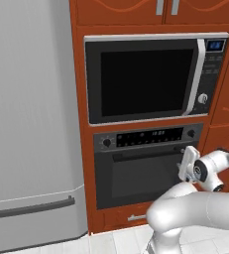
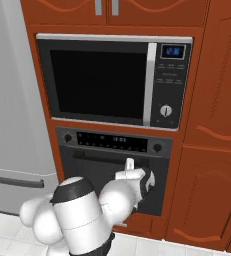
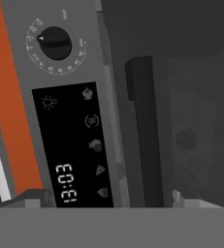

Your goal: Take the baked cake out of the oven and place it on the plate for cooling. Then close the oven door.

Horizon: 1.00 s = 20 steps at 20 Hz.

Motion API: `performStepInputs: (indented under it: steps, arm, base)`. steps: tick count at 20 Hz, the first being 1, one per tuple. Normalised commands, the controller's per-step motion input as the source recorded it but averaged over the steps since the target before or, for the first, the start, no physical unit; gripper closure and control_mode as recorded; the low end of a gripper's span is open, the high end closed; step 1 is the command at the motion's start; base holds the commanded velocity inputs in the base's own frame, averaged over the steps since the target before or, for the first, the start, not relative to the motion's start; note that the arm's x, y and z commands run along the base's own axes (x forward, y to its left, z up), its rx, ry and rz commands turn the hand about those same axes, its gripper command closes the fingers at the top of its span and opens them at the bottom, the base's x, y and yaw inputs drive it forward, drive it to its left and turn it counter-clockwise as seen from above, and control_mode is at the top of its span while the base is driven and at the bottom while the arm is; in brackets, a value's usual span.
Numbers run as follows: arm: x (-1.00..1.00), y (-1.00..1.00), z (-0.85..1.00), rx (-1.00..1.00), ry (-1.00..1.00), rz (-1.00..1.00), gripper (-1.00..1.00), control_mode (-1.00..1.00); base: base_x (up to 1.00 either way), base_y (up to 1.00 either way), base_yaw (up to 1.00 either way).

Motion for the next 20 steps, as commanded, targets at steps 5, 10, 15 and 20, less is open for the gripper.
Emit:
performStepInputs:
  steps: [5,10,15,20]
  arm:
    - [0.29,0.00,-0.05,0.00,-0.02,0.00,-1.00,-1.00]
    - [0.19,-0.01,-0.01,0.00,0.00,0.00,-1.00,-1.00]
    - [0.08,-0.05,-0.02,0.00,0.00,0.00,-1.00,-1.00]
    - [0.01,-0.03,-0.03,0.00,0.00,0.00,-1.00,-1.00]
  base:
    - [0.00,0.00,0.00]
    - [0.00,0.00,0.00]
    - [0.00,0.00,0.00]
    - [0.00,0.00,0.00]
